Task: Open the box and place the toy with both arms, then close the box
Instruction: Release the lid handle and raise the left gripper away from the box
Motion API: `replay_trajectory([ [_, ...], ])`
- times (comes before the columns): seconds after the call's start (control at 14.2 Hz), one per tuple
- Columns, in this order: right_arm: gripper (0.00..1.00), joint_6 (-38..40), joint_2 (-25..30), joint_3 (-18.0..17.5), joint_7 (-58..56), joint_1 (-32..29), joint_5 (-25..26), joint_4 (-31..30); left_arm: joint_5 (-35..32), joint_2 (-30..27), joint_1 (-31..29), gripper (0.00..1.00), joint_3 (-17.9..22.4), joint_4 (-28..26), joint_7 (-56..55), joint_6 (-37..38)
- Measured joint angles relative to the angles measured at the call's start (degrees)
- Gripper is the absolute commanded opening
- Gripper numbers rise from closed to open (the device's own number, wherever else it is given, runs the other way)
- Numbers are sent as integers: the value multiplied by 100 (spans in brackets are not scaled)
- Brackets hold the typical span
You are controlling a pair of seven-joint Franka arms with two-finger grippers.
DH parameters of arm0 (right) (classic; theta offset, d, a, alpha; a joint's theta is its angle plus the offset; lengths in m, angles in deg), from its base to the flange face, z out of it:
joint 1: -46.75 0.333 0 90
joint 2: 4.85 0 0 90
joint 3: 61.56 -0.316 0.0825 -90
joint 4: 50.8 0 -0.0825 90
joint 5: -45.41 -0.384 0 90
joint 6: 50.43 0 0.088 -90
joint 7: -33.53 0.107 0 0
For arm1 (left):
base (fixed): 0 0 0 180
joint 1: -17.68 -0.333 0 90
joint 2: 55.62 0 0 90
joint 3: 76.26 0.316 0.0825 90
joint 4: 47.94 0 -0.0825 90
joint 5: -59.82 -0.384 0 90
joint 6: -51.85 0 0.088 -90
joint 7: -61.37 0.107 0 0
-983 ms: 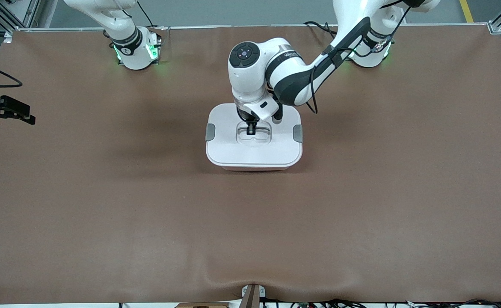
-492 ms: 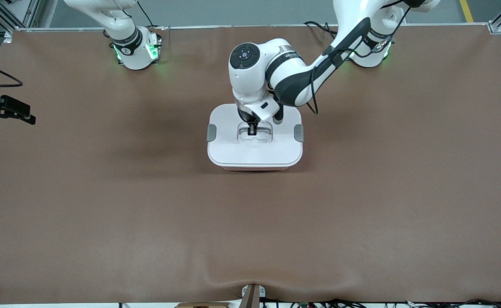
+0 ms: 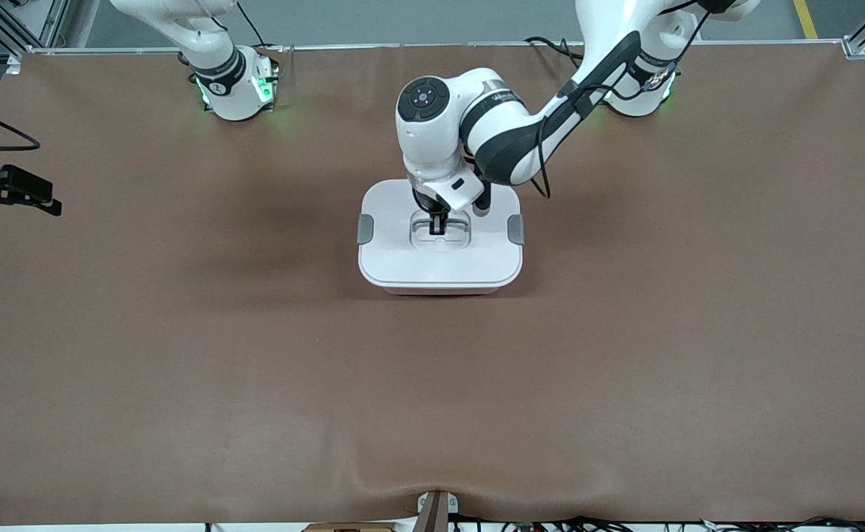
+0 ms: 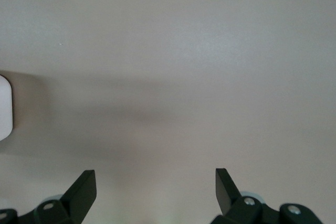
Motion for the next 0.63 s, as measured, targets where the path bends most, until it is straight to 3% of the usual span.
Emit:
replay_trajectory([
  [0.28,100,0,0,-1,0,0,1,0,-1,-256,-259,100,4,269,909,272],
  [0.63,100,0,0,-1,0,1,5,1,103,-886,-1170,100,-1,673,3367,949],
])
